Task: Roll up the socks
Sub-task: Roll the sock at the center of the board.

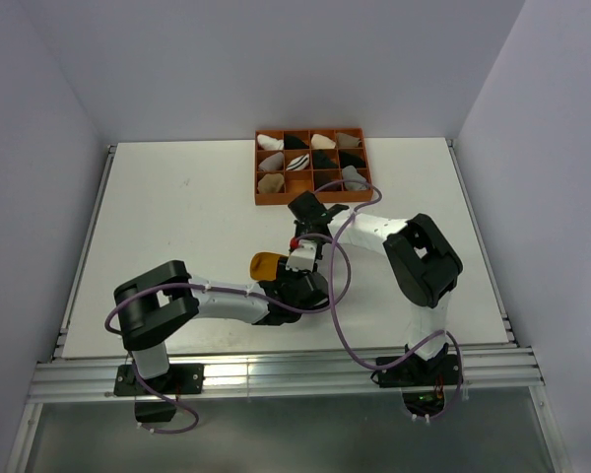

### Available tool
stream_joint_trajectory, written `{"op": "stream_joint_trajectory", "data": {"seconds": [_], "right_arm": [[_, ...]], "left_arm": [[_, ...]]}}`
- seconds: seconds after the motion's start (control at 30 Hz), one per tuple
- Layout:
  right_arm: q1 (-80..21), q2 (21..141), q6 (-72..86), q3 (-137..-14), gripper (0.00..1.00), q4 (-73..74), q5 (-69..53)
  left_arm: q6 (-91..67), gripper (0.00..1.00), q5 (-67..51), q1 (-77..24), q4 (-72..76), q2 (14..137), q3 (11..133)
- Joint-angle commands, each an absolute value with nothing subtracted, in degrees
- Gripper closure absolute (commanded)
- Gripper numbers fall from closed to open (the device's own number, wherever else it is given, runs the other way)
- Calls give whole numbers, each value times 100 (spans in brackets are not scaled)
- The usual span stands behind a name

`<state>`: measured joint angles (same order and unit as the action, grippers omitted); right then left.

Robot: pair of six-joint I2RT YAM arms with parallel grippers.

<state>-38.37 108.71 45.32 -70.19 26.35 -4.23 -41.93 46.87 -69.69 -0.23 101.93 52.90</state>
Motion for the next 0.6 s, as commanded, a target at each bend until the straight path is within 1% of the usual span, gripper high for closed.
{"op": "stream_joint_trajectory", "data": {"seconds": [0.0,0.17,0.57], "right_arm": [[-3885,10986,4509,-7163,100,2707,-378],[-3885,10986,4518,-7146,100,2689,-413],[-3894,10969,4544,-7163,100,2672,-536]], "left_arm": [[-3955,48,4930,-6987,211,10046,5361],[-3762,48,5176,-6987,237,10212,5475],[-3753,53,4992,-6979,18,10801,5871]]}}
